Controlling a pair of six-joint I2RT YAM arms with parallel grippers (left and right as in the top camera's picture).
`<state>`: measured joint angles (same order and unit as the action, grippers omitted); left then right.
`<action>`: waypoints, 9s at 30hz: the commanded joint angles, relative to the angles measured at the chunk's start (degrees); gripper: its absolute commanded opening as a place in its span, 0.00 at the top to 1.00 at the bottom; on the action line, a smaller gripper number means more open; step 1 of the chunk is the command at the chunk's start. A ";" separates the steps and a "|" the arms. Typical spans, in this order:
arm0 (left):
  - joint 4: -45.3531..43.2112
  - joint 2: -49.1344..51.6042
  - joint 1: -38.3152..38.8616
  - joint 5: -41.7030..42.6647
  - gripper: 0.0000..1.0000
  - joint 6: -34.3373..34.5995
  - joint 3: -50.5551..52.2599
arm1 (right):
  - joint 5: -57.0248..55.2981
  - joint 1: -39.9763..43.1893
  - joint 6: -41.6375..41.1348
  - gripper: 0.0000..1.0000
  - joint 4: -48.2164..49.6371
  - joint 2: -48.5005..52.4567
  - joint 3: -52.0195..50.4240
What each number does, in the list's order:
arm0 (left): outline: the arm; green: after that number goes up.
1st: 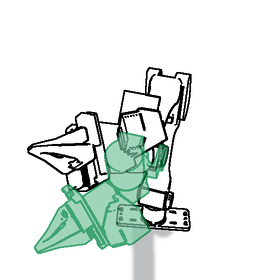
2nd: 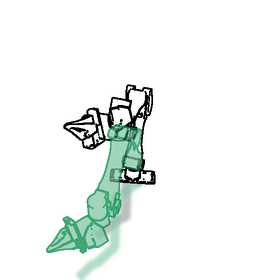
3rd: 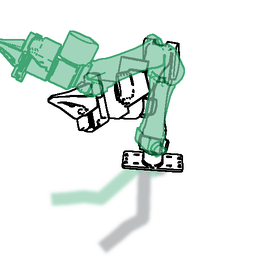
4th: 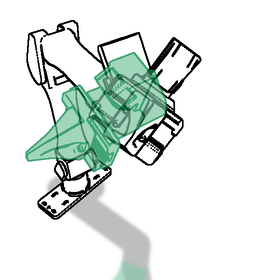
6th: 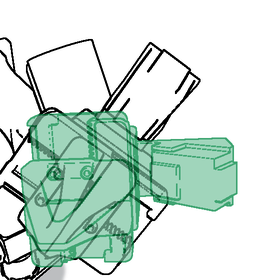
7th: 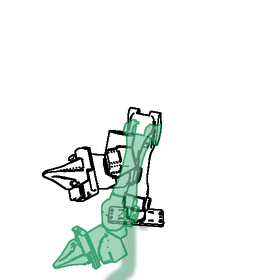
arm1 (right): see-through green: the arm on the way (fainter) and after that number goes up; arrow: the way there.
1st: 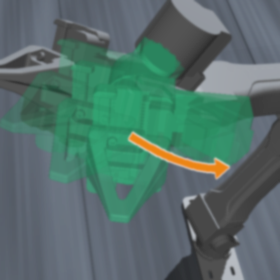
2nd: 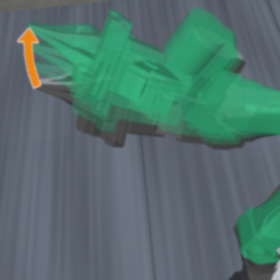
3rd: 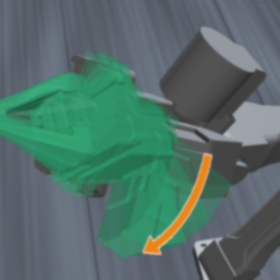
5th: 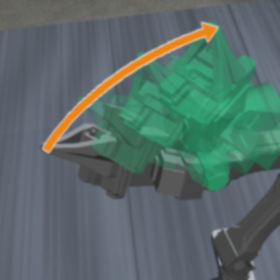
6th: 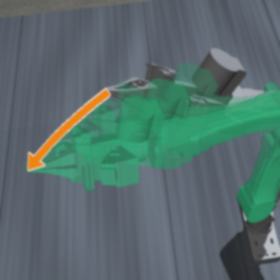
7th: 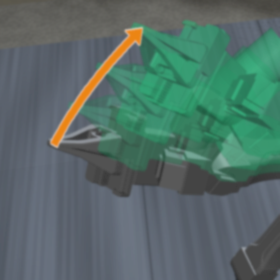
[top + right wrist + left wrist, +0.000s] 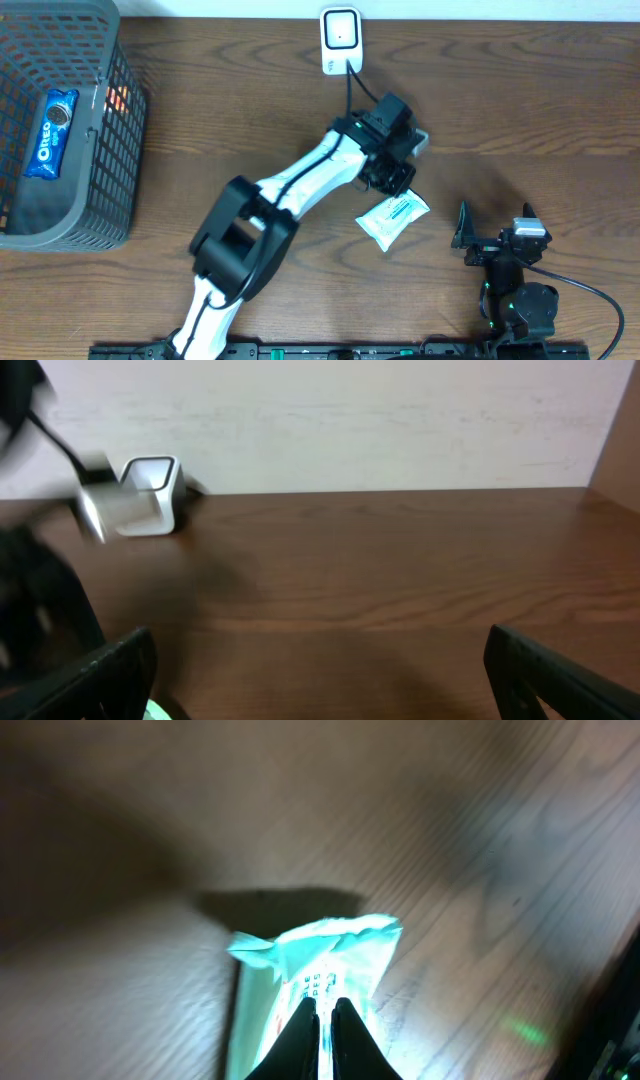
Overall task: Scan the item barcode
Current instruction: 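Carry the wipes pack to the scanner with the left gripper, then release it, then reach the left gripper into the basket and grasp the blue Oreo pack, then swing the Oreo pack under the scanner and drop it on the table, then reach the left gripper into the basket and grasp the orange tissue pack, then carry the orange tissue pack toward the table beside the jar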
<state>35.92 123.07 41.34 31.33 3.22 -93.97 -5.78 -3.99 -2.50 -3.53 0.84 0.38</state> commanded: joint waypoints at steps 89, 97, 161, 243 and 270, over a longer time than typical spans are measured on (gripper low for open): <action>5.92 6.54 -76.37 -39.80 0.93 -24.94 -7.23 | 0.09 0.26 0.44 0.01 -0.17 -0.17 -0.07; 7.19 -19.98 -75.43 -24.46 0.93 -21.79 -7.23 | 0.09 0.26 0.44 0.01 -0.17 -0.17 -0.07; -10.69 -4.24 3.85 -42.84 0.17 -21.84 -11.30 | 0.09 0.26 0.44 0.01 -0.17 -0.17 -0.07; 7.04 -25.35 -66.73 -16.63 0.70 -26.99 -12.79 | 0.09 0.26 0.44 0.01 -0.17 -0.17 -0.07; -5.51 -34.32 -21.97 -30.84 0.70 33.44 36.87 | 0.09 0.26 0.46 0.01 -0.17 -0.17 -0.07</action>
<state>35.64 88.88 19.29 2.04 24.56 -64.60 -5.76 -3.99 -2.50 -3.53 0.89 0.38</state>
